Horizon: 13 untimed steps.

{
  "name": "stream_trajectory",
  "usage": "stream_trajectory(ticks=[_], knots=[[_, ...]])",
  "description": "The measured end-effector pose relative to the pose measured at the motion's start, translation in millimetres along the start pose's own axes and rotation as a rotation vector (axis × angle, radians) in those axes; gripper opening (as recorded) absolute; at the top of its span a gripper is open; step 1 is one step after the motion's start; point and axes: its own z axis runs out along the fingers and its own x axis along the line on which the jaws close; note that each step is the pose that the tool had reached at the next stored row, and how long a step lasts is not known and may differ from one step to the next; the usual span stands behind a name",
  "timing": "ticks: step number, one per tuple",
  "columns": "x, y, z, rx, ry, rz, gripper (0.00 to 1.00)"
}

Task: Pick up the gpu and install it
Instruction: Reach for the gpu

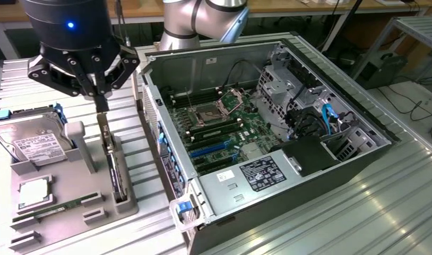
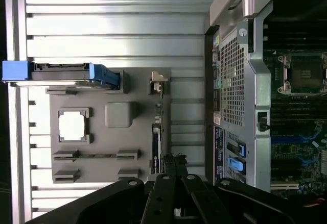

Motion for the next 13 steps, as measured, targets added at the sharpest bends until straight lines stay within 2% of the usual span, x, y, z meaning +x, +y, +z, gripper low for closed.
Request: stream_trajectory(ticks=[8,13], knots=[[16.3,-2.7,-0.6,-0.0004,0.0003,-0.005,0.11],[17.2,-2.8,-0.6,-0.0009,0.0003,-0.006,0.11]])
